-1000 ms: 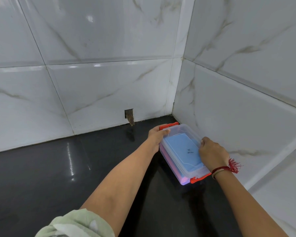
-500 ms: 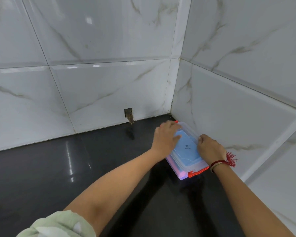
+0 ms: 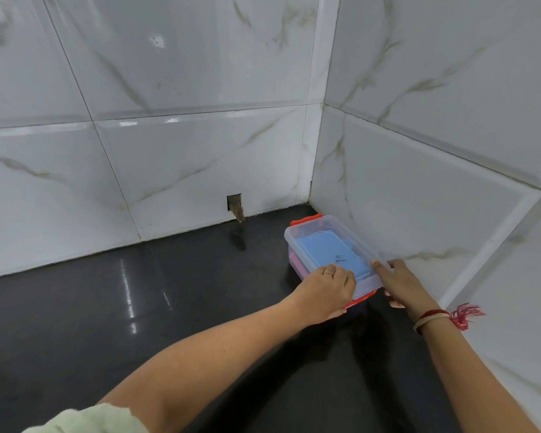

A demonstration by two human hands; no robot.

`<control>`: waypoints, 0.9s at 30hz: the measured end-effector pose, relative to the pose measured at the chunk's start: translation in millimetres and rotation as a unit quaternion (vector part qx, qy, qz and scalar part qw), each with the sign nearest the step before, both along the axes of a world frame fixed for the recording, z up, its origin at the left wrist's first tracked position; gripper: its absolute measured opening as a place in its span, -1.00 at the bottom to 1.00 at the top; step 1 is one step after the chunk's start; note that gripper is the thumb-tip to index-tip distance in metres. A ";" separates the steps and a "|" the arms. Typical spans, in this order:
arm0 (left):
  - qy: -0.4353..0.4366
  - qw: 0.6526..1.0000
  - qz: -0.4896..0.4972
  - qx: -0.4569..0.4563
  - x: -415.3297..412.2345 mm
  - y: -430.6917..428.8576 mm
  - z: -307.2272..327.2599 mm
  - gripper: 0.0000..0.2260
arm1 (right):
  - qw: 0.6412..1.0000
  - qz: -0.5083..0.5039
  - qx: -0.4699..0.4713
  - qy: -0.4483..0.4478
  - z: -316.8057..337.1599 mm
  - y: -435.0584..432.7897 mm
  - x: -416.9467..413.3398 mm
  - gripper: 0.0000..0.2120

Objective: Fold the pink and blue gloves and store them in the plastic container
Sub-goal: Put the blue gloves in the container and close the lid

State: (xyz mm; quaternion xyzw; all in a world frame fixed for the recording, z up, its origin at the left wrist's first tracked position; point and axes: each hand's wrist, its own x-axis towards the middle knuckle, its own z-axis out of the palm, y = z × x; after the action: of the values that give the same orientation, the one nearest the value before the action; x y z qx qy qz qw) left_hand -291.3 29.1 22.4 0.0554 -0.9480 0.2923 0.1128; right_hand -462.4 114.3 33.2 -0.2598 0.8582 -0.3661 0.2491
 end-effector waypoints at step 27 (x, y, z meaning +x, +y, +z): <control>-0.041 0.996 0.027 -0.077 -8.3 18.3 5.3 -0.54 | 0.977 -0.071 -0.131 -0.153 -12.7 15.8 25.6 -0.64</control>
State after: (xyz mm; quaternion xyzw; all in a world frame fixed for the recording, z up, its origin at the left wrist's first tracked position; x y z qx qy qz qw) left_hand -299.6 47.5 27.7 0.0599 -0.9247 0.3693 0.0699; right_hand -436.8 130.1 20.5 -0.1699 0.7706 -0.5277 0.3144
